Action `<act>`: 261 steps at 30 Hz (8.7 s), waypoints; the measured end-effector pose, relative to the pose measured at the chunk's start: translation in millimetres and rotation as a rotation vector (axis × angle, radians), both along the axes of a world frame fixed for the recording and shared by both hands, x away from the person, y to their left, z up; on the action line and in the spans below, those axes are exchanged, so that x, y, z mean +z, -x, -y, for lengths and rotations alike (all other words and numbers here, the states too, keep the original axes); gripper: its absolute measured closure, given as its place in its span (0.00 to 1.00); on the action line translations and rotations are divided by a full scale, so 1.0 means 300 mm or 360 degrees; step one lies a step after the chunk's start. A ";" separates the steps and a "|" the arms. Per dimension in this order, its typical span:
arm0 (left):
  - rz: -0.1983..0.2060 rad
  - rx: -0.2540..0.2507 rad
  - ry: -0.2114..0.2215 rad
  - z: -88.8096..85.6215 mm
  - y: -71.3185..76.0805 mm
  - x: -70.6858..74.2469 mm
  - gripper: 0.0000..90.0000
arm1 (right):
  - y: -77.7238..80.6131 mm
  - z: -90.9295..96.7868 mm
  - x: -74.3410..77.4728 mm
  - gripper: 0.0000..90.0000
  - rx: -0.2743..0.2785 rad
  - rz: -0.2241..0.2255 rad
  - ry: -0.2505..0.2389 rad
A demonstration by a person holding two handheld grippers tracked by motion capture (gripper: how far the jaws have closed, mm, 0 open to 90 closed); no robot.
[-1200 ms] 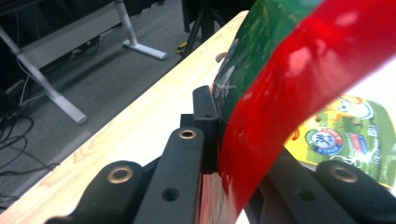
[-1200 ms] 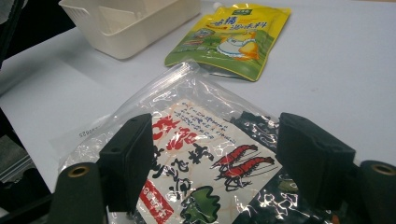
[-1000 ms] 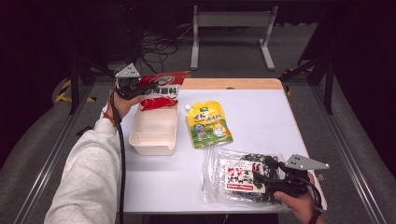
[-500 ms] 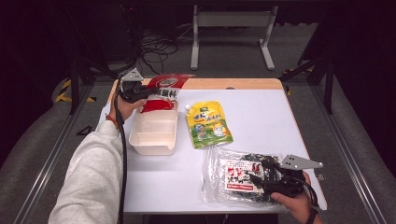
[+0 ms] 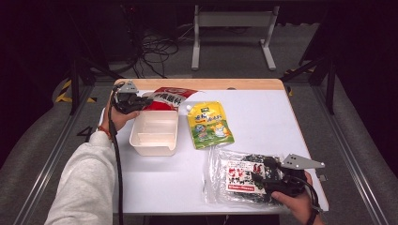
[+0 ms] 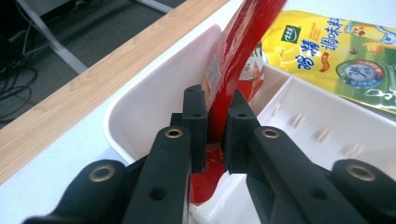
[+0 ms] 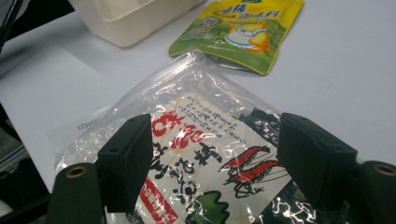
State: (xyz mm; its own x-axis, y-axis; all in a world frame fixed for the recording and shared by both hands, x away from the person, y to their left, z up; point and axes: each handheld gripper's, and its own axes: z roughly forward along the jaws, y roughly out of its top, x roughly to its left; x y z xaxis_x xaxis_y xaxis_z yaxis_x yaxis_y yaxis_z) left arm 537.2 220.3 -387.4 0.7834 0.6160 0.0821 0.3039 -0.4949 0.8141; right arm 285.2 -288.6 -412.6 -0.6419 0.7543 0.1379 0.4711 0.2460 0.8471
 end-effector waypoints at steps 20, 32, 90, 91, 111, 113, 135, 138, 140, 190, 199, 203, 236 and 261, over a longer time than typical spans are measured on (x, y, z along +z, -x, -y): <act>-0.0069 0.0114 -0.0064 -0.004 0.007 -0.034 0.74 | -0.013 0.004 0.009 0.32 -0.0025 0.0025 0.0065; 0.0133 0.0209 0.0124 -0.006 0.195 0.063 0.46 | -0.034 0.000 0.020 0.34 -0.0007 0.0058 0.0125; -0.0258 -0.0330 0.0077 0.183 0.827 -0.229 0.20 | -0.119 0.051 0.013 0.63 -0.0032 -0.0001 0.0375; -0.0261 -0.0346 0.0045 0.207 0.835 -0.230 0.30 | -0.103 0.077 0.014 0.75 -0.0046 -0.0013 0.0362; -0.0455 -0.0647 0.0013 0.463 0.819 -0.269 0.32 | 0.068 0.160 -0.047 0.95 -0.0069 -0.0224 0.0525; -0.0458 -0.0657 0.0022 0.476 0.814 -0.271 0.30 | 0.074 0.174 -0.046 0.93 -0.0062 -0.0237 0.0475; -0.0578 -0.0642 0.0286 0.603 0.744 -0.260 0.24 | 0.049 0.155 -0.089 1.00 0.0063 -0.0306 0.0389; -0.0572 -0.0632 0.0356 0.623 0.732 -0.251 0.24 | 0.044 0.142 -0.088 1.00 0.0089 -0.0296 0.0416; -0.0551 -0.0599 0.0426 0.638 0.723 -0.245 0.24 | 0.037 0.120 -0.088 1.00 0.0115 -0.0278 0.0448; -0.0128 -0.0610 0.0682 0.545 0.614 -0.007 0.90 | 0.039 0.074 -0.061 0.61 0.0125 0.0095 0.0166; -0.0061 -0.0630 0.0706 0.499 0.620 0.020 0.90 | 0.025 0.053 -0.057 0.57 0.0109 0.0100 0.0172; -0.0049 -0.0641 0.0721 0.490 0.620 0.034 0.90 | 0.024 0.048 -0.056 0.56 0.0105 0.0106 0.0174; 0.0253 -0.0456 0.0808 0.274 0.546 0.229 0.90 | 0.055 0.131 -0.063 0.43 -0.0160 0.0112 0.0136; 0.0367 -0.0160 0.0685 0.063 0.456 0.288 0.90 | 0.052 0.124 -0.069 0.41 -0.0163 0.0069 0.0121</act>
State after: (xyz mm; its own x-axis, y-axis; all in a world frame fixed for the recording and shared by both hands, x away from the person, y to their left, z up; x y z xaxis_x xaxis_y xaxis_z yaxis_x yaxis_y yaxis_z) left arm 400.4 201.5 -300.9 0.8321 0.5544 0.0149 0.0601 -0.1168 0.9913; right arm 269.7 -325.9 -433.2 -0.5650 0.8235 0.0514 0.4605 0.2629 0.8478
